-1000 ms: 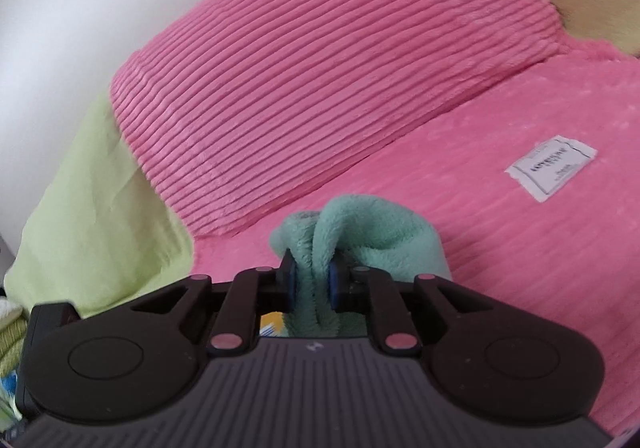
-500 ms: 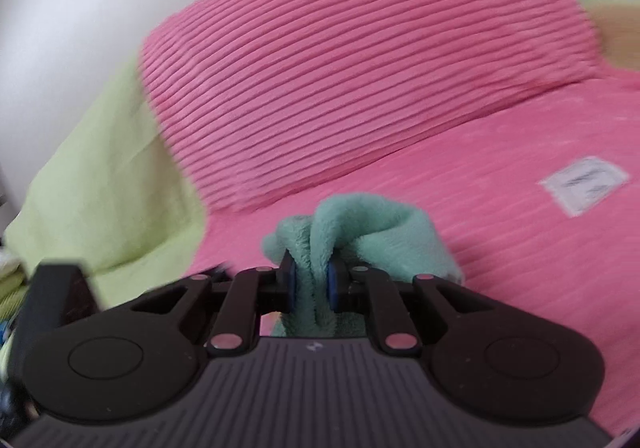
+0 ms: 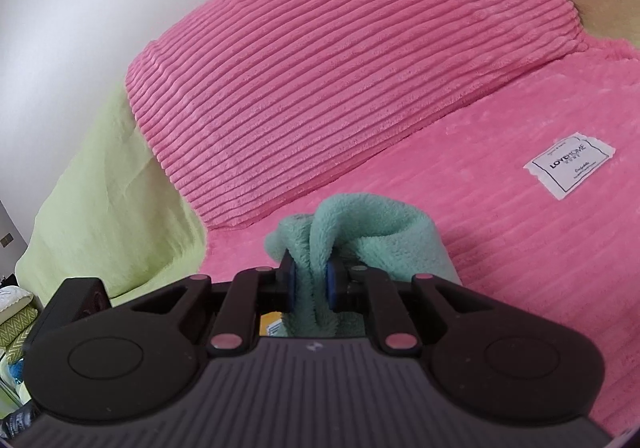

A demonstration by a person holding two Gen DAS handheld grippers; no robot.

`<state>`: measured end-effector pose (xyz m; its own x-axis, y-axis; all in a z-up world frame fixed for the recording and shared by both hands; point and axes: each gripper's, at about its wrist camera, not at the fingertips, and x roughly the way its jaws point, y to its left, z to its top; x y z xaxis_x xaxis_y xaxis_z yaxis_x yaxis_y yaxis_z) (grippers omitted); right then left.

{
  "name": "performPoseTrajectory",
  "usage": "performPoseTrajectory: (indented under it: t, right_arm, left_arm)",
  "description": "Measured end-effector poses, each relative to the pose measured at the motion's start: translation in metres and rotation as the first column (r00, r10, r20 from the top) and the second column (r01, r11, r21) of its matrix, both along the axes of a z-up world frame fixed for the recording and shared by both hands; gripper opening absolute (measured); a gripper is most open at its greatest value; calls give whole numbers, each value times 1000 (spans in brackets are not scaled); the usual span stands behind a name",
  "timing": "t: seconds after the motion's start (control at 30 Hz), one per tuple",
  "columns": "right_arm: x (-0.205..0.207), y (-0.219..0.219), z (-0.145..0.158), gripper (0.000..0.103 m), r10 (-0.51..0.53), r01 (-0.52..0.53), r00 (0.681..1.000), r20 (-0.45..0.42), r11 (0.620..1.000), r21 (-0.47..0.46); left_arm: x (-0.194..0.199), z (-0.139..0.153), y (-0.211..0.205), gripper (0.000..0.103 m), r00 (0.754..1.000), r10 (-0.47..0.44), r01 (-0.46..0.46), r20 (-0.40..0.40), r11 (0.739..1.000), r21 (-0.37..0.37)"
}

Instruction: Clean container

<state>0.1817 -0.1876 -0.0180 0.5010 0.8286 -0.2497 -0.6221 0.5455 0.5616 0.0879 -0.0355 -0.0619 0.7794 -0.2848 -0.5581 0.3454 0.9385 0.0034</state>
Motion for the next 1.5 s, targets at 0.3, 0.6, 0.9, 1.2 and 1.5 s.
performPoseTrajectory:
  t: [0.3,0.6,0.9,1.2,1.5]
  right_arm:
    - [-4,-6,4,10,-4,4,1000,-11,1000,-26]
    - [-8,-7,5,12,-26,26,1000,-6,999,-32]
    - [-19,10,7,13,40,-38,999,35,998,-53]
    - [-33,35,13,13,144,-138,987,71,987,-82]
    - [-5,8,9,10,-36,37,999,28,998,-42]
  left_arm:
    - [-12,0,12,86,1000,-9,9,16,1000,-17]
    - [-27,-6,-7,86,992,-36,4,120,966,257]
    - [-34,-8,-16,86,987,-51,-7,151,933,360]
    - [-37,-8,-18,86,988,-49,-7,146,932,362]
    - [-44,-6,-21,86,986,-57,-8,158,924,382]
